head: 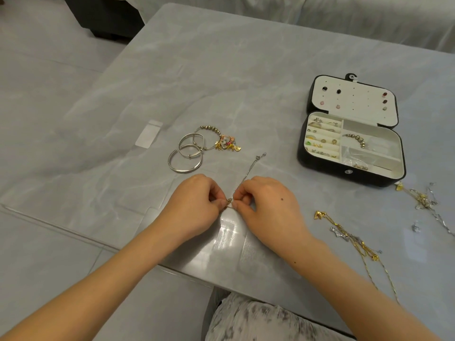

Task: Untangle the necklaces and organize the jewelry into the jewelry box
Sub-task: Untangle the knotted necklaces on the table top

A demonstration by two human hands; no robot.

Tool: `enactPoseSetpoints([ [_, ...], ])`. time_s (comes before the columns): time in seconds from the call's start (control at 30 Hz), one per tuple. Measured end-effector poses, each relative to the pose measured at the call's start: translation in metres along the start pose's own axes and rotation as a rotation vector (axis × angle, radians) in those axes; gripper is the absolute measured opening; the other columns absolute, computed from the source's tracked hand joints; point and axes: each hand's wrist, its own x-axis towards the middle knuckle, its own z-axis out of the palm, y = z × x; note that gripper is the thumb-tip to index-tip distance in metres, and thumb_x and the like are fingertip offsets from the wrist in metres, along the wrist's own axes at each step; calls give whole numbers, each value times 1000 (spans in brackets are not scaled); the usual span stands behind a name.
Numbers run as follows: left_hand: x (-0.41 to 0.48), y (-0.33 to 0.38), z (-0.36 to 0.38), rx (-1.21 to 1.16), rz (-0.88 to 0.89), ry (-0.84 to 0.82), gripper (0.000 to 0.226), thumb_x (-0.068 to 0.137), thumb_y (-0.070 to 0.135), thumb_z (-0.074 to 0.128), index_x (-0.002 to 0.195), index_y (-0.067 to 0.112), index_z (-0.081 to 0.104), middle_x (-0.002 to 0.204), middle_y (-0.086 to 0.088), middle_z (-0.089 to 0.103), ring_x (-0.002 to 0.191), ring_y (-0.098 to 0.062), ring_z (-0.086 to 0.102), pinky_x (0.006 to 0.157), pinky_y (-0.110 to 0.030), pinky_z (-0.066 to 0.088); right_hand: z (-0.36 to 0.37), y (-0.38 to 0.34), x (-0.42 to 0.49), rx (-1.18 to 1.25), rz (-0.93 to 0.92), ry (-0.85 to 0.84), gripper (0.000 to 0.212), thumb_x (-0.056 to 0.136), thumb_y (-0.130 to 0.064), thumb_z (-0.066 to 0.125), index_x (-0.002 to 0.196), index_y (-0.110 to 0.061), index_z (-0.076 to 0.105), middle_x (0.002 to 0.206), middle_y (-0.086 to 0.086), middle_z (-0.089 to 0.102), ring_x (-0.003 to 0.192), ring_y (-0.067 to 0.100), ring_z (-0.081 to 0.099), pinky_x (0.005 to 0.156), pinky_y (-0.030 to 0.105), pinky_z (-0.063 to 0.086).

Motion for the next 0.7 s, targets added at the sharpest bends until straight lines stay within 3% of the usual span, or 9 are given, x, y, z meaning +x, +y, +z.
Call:
enactPoseSetpoints([
  [0.17, 0, 2, -6, -78, -25, -37, 18, 85, 9, 61, 69, 18, 63, 60, 10, 56, 56, -3, 50, 52, -8, 38, 7, 2, 4, 21, -94, 42, 7, 75, -29, 67, 76, -22, 66, 70, -7, 57, 69, 16, 50, 59, 29, 40],
  [0.43, 3, -3, -15, -226, -71, -86, 22, 83, 7, 65, 66, 21, 64, 58, 12, 58, 49, 6, 51, 51, -4, 36, 2, 1, 4, -1, -116, -25, 7, 84, -28, 63, 84, -22, 65, 79, -8, 57, 75, 12, 47, 64, 25, 35],
  [0.7, 4, -8, -16, -263, -80, -73, 19, 83, 7, 67, 68, 20, 65, 68, 3, 64, 64, -8, 55, 64, -19, 43, 0, 0, -1, -28, -63, -57, 8, 90, -23, 55, 88, -20, 62, 82, -12, 49, 80, 11, 42, 67, 24, 31],
])
